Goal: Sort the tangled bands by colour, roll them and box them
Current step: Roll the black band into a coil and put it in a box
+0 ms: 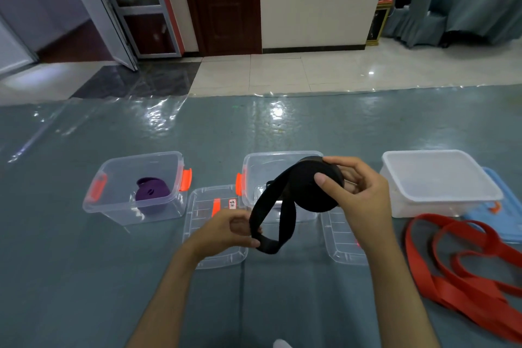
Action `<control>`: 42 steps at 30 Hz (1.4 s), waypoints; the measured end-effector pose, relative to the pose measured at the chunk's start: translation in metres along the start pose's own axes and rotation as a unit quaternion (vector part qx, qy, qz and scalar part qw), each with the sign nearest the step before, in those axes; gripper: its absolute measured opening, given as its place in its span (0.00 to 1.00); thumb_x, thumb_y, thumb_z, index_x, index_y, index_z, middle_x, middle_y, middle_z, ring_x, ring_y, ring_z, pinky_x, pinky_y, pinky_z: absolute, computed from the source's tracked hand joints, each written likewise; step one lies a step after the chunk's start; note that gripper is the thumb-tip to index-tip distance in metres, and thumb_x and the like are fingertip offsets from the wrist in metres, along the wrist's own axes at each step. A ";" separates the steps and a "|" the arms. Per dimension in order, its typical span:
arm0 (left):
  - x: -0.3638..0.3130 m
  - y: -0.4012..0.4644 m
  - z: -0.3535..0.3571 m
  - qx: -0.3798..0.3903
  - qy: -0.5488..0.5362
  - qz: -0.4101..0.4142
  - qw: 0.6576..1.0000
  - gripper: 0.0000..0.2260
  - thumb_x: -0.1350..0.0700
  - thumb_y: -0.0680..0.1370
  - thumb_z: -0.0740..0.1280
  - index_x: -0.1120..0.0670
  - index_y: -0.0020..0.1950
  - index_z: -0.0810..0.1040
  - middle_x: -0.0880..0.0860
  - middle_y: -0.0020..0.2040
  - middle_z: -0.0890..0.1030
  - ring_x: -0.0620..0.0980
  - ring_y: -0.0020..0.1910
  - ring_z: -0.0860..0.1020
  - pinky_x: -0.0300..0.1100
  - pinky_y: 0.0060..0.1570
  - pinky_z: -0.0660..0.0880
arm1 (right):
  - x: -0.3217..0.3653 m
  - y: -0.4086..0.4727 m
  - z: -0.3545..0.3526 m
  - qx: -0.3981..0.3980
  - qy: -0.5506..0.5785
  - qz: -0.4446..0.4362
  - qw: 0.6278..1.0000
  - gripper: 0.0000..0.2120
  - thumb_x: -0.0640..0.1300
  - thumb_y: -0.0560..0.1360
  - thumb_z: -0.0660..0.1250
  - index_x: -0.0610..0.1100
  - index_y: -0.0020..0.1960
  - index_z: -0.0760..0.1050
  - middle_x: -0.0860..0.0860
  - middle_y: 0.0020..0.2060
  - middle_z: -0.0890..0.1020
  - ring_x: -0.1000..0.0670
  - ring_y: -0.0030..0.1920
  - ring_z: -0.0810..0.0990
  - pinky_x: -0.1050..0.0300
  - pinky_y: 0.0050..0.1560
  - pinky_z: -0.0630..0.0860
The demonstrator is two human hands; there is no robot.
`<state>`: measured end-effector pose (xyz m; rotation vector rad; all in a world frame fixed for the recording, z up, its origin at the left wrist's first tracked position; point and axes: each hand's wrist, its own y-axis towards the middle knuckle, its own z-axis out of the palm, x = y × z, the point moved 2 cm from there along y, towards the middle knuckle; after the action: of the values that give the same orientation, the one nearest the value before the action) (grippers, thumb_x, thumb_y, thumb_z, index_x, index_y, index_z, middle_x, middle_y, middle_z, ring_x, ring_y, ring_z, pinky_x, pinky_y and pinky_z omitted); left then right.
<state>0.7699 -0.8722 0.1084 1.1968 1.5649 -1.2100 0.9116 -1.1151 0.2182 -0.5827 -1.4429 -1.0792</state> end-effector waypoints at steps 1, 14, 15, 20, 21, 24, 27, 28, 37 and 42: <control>0.001 0.000 0.000 -0.025 -0.013 -0.002 1.000 0.11 0.60 0.71 0.83 0.50 0.49 0.86 0.53 0.48 0.88 0.50 0.49 0.88 0.39 0.50 0.82 | -0.001 0.000 -0.002 -0.005 0.002 0.001 1.000 0.14 0.43 0.73 0.80 0.51 0.57 0.85 0.49 0.50 0.90 0.47 0.51 0.90 0.59 0.49 0.85; 0.015 0.007 -0.009 -0.200 0.054 -0.100 0.973 0.16 0.54 0.73 0.81 0.48 0.57 0.80 0.51 0.46 0.80 0.47 0.36 0.82 0.44 0.35 0.81 | -0.006 -0.007 -0.002 0.003 -0.042 0.000 0.999 0.14 0.44 0.73 0.81 0.54 0.57 0.85 0.53 0.51 0.89 0.50 0.52 0.89 0.63 0.50 0.83; 0.011 0.004 -0.008 -0.161 0.079 -0.107 0.978 0.22 0.51 0.72 0.82 0.44 0.63 0.79 0.50 0.51 0.81 0.47 0.42 0.82 0.41 0.38 0.80 | -0.006 -0.008 -0.002 0.011 -0.052 -0.003 0.999 0.15 0.42 0.73 0.81 0.55 0.56 0.85 0.54 0.51 0.89 0.51 0.52 0.89 0.63 0.50 0.83; -0.037 -0.004 -0.002 -0.057 0.090 -0.012 0.994 0.38 0.40 0.70 0.81 0.31 0.77 0.67 0.38 0.74 0.73 0.37 0.74 0.70 0.40 0.72 0.69 | -0.005 -0.011 0.002 0.055 -0.101 -0.004 0.993 0.17 0.39 0.72 0.81 0.58 0.54 0.85 0.55 0.51 0.88 0.53 0.52 0.87 0.67 0.45 0.80; -0.052 -0.004 0.000 -0.058 0.062 0.019 0.996 0.37 0.41 0.71 0.81 0.31 0.76 0.68 0.36 0.74 0.74 0.34 0.75 0.69 0.39 0.73 0.68 | -0.006 -0.011 0.003 0.066 -0.102 0.000 0.993 0.17 0.39 0.72 0.81 0.57 0.54 0.86 0.55 0.51 0.88 0.53 0.52 0.87 0.66 0.45 0.81; -0.087 0.000 0.008 -0.056 0.039 0.087 0.994 0.31 0.49 0.76 0.79 0.40 0.77 0.72 0.37 0.73 0.76 0.36 0.75 0.71 0.38 0.74 0.67 | -0.007 -0.013 0.007 0.097 -0.102 0.004 0.990 0.18 0.38 0.72 0.81 0.57 0.55 0.86 0.54 0.52 0.88 0.51 0.54 0.87 0.63 0.47 0.82; -0.104 0.004 0.014 -0.057 0.037 0.118 0.991 0.19 0.58 0.76 0.79 0.52 0.67 0.82 0.46 0.63 0.85 0.43 0.67 0.81 0.38 0.69 0.74 | -0.005 -0.016 0.008 0.112 -0.103 0.002 0.988 0.18 0.38 0.73 0.80 0.59 0.55 0.85 0.54 0.53 0.88 0.50 0.55 0.87 0.61 0.49 0.83; -0.106 0.005 0.014 -0.060 0.021 0.122 0.991 0.17 0.60 0.76 0.79 0.55 0.63 0.84 0.49 0.59 0.87 0.46 0.63 0.83 0.39 0.67 0.76 | -0.005 -0.016 0.008 0.112 -0.103 0.002 0.988 0.19 0.38 0.73 0.80 0.59 0.55 0.85 0.55 0.53 0.88 0.50 0.56 0.87 0.60 0.50 0.84; -0.105 0.001 0.020 -0.071 -0.008 0.188 0.979 0.14 0.59 0.75 0.79 0.53 0.60 0.86 0.51 0.54 0.85 0.56 0.57 0.85 0.47 0.60 0.82 | -0.003 -0.019 0.003 0.136 -0.036 0.040 0.989 0.27 0.52 0.74 0.78 0.57 0.72 0.78 0.50 0.54 0.89 0.49 0.54 0.88 0.61 0.53 0.83; -0.103 0.002 0.027 -0.114 -0.049 0.200 0.972 0.20 0.54 0.71 0.82 0.47 0.62 0.84 0.53 0.52 0.86 0.56 0.53 0.86 0.46 0.56 0.83 | -0.007 -0.020 -0.001 0.146 -0.074 0.022 0.986 0.17 0.47 0.77 0.75 0.59 0.64 0.84 0.55 0.57 0.87 0.52 0.55 0.88 0.64 0.52 0.81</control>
<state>0.7966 -0.9185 0.2004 1.2072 1.2722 -0.7924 0.8968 -1.1234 0.2060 -0.4889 -1.6747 -0.7831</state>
